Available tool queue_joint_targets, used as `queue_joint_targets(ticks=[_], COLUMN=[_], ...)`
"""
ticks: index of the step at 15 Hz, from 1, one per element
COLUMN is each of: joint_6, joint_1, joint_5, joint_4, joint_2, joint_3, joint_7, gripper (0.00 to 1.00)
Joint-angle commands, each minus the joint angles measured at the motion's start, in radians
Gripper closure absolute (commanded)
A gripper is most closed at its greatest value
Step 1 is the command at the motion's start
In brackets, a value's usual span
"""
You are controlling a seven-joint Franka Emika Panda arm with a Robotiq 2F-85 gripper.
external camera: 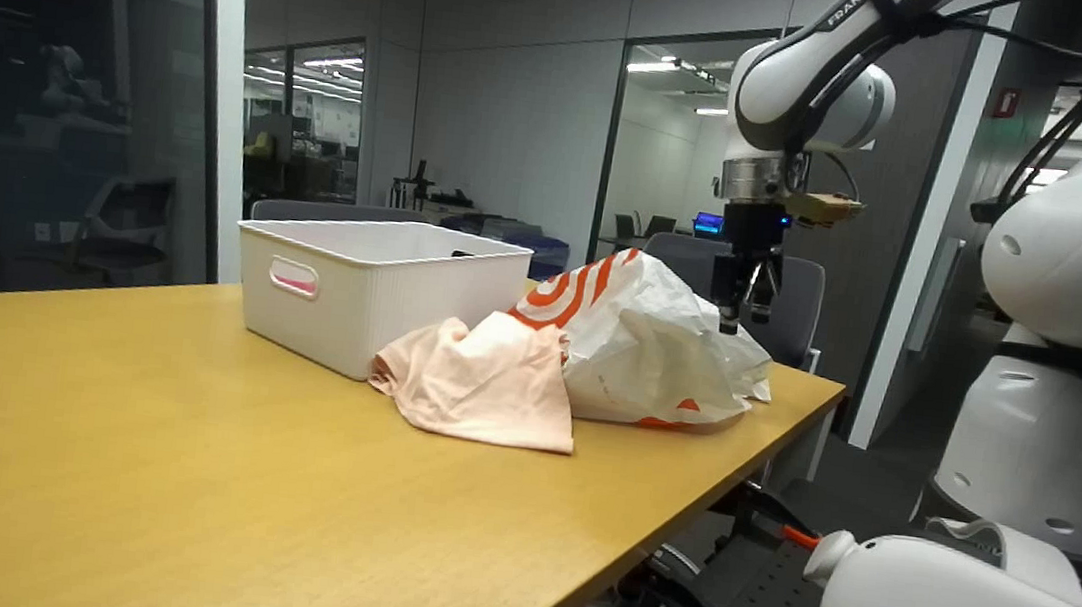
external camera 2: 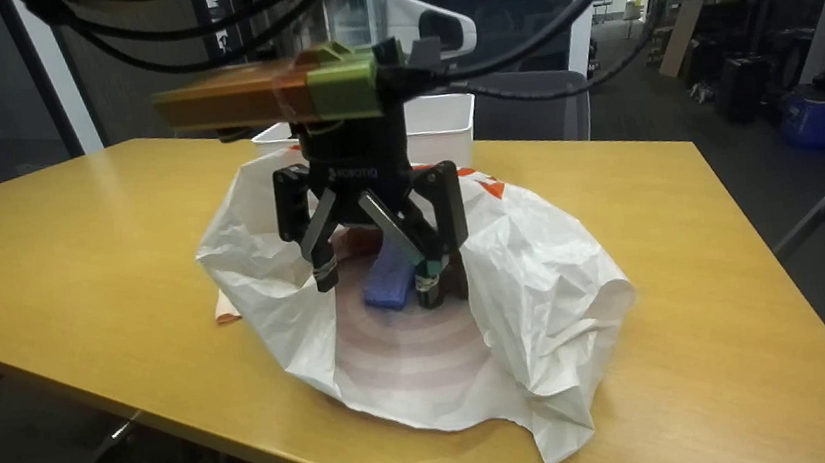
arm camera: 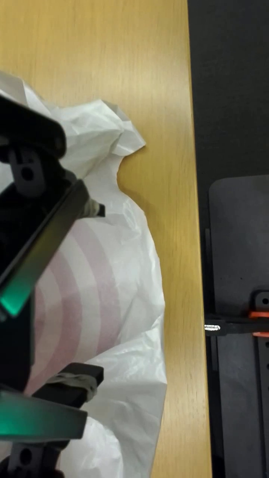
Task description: Remove the shirt and the moose toy from the plastic
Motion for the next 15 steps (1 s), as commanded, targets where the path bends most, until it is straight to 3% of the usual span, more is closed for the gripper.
queue_joint_targets(ticks=[1,6,9,15], joint_6=[-0.003,0.038,0.161,0.392], joint_1=[0.014,0.061,0.088,0.151], joint_5=[0.016,0.136,0.232,0.406], joint_4=[0.008,0.021,0.028,0.071], joint_2=[0.015,0.076,0.146,0.318], joint_3=[-0.006,-0.038,-0.048,-0.062], joint_7=[-0.012,-0.051,-0.070,-0.239], gripper=[0.00,0.00,0.00,0.00])
